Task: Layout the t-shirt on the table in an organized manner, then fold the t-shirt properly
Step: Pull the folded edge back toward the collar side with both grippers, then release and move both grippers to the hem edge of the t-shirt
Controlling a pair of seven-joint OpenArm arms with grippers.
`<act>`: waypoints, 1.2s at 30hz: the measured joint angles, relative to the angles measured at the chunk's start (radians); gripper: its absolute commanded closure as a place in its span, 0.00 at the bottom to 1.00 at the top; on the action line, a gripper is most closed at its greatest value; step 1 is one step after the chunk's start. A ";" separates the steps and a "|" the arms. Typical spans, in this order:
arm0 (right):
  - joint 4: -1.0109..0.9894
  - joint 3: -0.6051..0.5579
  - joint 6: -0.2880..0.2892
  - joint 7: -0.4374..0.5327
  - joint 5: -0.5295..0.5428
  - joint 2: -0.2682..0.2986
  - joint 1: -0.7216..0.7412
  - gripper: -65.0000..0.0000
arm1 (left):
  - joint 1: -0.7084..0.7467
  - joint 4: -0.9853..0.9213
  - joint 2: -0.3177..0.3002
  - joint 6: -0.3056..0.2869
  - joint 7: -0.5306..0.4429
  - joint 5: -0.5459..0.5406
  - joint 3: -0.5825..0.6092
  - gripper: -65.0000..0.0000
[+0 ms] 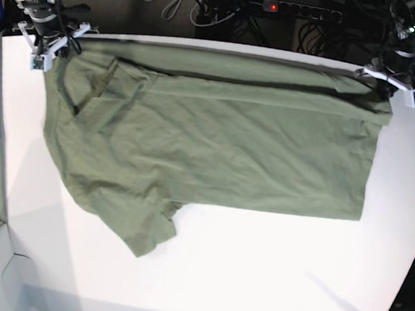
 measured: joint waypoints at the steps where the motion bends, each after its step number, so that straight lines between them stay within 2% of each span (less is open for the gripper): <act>1: 0.000 0.000 0.000 0.000 0.000 0.000 0.000 1.00 | 0.006 0.000 0.003 0.000 -0.003 0.000 0.000 1.00; 9: 0.000 0.000 0.000 -0.003 0.000 0.000 0.000 0.99 | 0.023 0.000 0.013 0.000 -0.002 0.004 0.000 1.00; 13: 0.000 0.000 -0.001 -0.003 -0.002 0.000 0.000 0.80 | 0.023 0.000 0.013 0.000 0.012 0.004 0.001 0.99; 15: 0.000 0.001 -0.003 -0.003 -0.004 0.000 0.000 0.71 | 0.021 0.000 0.005 0.000 0.079 0.004 0.002 0.92; 18: 0.002 0.002 -0.003 -0.003 -0.003 0.000 -0.002 0.64 | 0.014 0.002 0.002 0.001 0.110 0.007 0.000 0.72; 21: 0.013 0.003 -0.003 -0.002 -0.003 0.000 -0.014 0.63 | 0.014 0.003 0.002 0.001 0.111 0.004 0.000 0.54; 24: 0.048 0.016 -0.002 -0.028 -0.004 -0.002 -0.023 0.62 | 0.013 0.009 0.003 0.003 0.119 0.004 -0.001 0.46; 29: 0.121 0.034 -0.002 -0.025 -0.001 -0.031 -0.019 0.62 | -0.003 0.080 0.004 0.004 0.123 0.003 -0.002 0.44; 36: 0.148 0.079 -0.003 -0.034 -0.006 -0.031 0.009 0.62 | -0.005 0.160 0.012 0.004 0.133 0.003 -0.002 0.44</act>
